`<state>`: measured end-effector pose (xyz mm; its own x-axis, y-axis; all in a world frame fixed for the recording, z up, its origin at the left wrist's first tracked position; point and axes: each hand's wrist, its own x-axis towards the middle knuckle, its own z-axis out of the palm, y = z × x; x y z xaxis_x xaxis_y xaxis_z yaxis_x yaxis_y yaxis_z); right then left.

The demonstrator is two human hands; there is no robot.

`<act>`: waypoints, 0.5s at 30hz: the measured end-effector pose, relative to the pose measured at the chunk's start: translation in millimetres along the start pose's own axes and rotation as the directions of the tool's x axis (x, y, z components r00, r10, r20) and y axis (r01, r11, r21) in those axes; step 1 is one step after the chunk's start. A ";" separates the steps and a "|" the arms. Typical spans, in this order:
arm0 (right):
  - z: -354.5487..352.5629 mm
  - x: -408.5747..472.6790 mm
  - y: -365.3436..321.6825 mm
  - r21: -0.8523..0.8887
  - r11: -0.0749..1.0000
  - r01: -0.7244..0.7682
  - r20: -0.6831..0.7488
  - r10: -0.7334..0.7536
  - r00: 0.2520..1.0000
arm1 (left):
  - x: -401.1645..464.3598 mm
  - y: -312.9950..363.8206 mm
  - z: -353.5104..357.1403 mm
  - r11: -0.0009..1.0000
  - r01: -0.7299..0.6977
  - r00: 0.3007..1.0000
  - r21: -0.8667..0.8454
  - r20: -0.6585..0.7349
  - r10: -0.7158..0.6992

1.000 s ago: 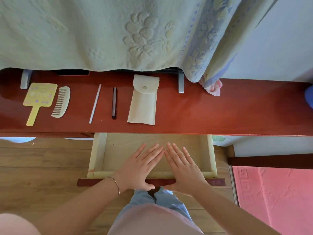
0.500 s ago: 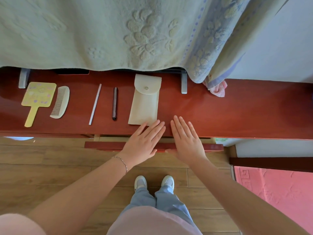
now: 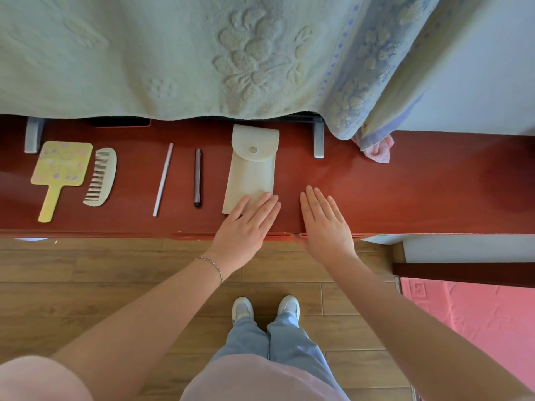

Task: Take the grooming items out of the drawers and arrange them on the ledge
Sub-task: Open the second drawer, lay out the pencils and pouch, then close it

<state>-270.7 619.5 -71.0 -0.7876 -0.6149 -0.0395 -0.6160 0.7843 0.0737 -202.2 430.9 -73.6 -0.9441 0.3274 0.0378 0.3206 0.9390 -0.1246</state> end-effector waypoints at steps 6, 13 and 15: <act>-8.4 -13.5 7.8 -0.002 0.999 -0.048 0.006 0.048 0.999 | 3.3 -0.9 -13.7 0.998 -0.027 1.000 -0.052 -0.002 0.027; -20.2 -85.6 54.0 0.004 0.959 -0.283 0.039 0.283 0.958 | 37.3 14.0 -38.4 0.985 -0.136 0.990 -0.108 -0.048 0.131; -24.1 -109.7 69.8 0.002 0.932 -0.362 0.042 0.361 0.931 | 51.9 28.3 -45.6 0.976 -0.179 0.983 -0.124 -0.067 0.172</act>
<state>-226.9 739.7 -37.5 -0.9569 -0.2858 -0.0515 -0.2892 0.9538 0.0810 -238.7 479.2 -29.9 -0.8678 0.4900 0.0826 0.4913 0.8710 -0.0049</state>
